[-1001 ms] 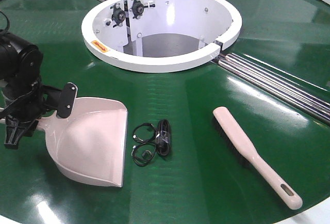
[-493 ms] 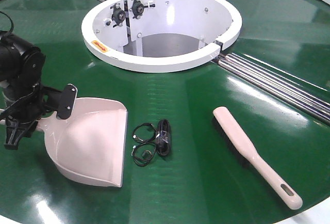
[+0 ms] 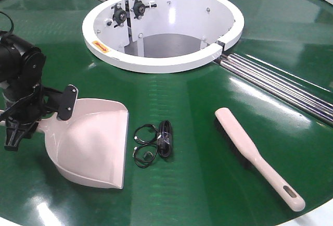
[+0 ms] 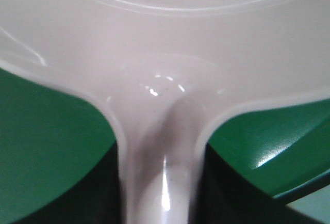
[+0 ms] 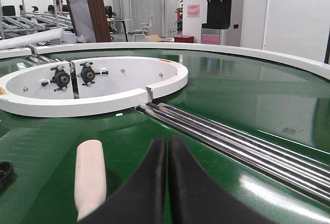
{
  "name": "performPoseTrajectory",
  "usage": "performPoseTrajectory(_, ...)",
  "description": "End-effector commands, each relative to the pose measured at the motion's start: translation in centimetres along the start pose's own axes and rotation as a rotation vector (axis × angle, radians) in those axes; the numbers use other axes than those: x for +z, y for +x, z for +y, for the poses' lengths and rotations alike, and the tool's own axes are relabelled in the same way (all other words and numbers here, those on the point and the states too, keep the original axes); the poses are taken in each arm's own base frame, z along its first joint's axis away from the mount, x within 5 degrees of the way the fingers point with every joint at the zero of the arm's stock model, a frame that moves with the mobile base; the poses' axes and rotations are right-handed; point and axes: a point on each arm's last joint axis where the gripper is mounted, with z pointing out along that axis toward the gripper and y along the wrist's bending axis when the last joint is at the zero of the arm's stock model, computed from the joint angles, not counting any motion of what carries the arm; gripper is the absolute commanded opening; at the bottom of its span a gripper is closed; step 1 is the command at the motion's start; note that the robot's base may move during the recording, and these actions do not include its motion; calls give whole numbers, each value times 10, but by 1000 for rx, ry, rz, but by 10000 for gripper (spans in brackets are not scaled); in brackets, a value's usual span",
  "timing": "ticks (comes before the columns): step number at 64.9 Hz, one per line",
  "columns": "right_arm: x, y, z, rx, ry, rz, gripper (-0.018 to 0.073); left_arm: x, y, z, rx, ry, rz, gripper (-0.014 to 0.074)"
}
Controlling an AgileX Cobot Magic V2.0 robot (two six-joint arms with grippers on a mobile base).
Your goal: Clean and inspect green conveyor with broom and dustpan
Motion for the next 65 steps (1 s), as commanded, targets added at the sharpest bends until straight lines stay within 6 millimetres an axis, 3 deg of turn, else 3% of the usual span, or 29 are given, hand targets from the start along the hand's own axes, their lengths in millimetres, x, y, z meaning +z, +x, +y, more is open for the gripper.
performPoseTrajectory(1, -1, -6, 0, -6, 8, -76, -8, -24, 9, 0, -12, -63, 13, -7)
performPoseTrajectory(29, -1, -6, 0, -6, 8, -77, -8, -24, 9, 0, -12, -63, 13, -7)
performPoseTrajectory(40, -2, -16, -1, -1, 10, -183, -8, -24, 9, 0, -12, -63, 13, -7)
performPoseTrajectory(47, -6, -37, -1, 54, 5, -290, -8, -24, 9, 0, -12, -63, 13, -7)
performPoseTrajectory(53, -11, -62, -1, 82, -1, -270, -8, -24, 9, 0, -12, -63, 13, -6)
performPoseTrajectory(65, -2, -113, -1, 28, 2, -25, -8, -24, 9, 0, -12, -63, 13, -6)
